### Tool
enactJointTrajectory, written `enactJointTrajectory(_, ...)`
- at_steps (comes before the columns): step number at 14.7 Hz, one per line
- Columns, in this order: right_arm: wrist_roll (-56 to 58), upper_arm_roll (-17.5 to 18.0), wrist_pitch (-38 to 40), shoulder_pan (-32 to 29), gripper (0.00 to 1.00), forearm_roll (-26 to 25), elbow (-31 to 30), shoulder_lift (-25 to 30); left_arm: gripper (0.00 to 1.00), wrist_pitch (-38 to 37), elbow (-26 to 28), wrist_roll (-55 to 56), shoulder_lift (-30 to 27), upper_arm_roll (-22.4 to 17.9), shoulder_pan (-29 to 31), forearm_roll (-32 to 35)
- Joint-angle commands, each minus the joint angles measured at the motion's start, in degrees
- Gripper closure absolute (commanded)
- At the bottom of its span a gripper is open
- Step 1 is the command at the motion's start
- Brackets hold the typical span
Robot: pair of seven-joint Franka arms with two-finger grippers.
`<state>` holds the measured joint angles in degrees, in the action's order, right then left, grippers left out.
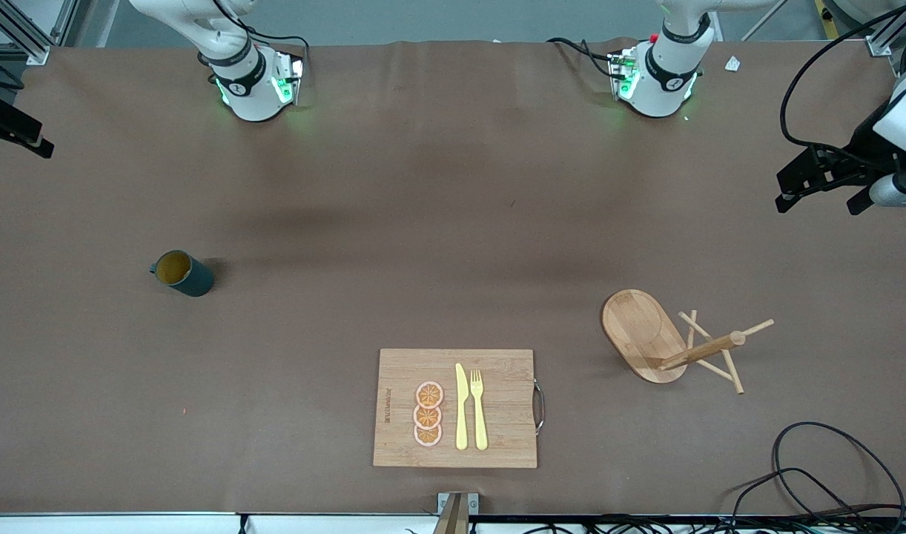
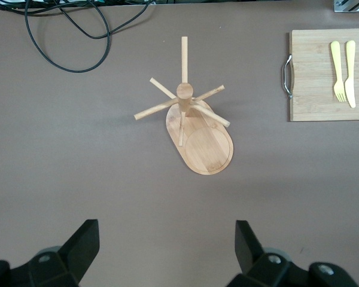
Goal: Pass cup and hang on rack
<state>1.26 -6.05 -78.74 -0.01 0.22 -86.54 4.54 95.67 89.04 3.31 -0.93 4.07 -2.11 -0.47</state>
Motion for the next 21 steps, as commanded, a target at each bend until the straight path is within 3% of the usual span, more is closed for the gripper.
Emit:
enactJointTrajectory(1,0.7,0.3,-0.1,-1.3,0.0,0.0,0.2,-1.4,0.0,0.1,-0.5,-0.3,0.3,-0.1,0.2,0.5)
enactJointTrajectory(4,0.8,0.3,-6.5,-4.0,0.0,0.7,-0.1,-5.8,0.0,0.0,-0.7,-0.9,0.2,0.0,0.1,0.6)
enactJointTrajectory(9,7.4,0.3,-10.3,-6.9,0.0,0.1,0.0,-13.1,0.0,-4.5,-0.6,-0.7,0.2,0.1,0.0,0.5)
enactJointTrajectory(12,8.0,0.3,-14.5,-7.3,0.0,0.0,-3.0,-16.3,0.0,-6.4,-0.5,-0.3,0.3,0.0,-0.1,0.5)
enactJointTrajectory(17,23.8,0.4,-31.3,-7.6,0.0,0.8,-16.1,-17.8,0.0,-6.4,-0.5,-0.4,0.6,0.1,-0.2,0.1)
enactJointTrajectory(21,26.1,0.7,-43.7,-7.5,0.0,0.9,-27.9,-17.8,0.0,-6.4,-0.5,-0.4,0.8,0.1,0.0,0.0)
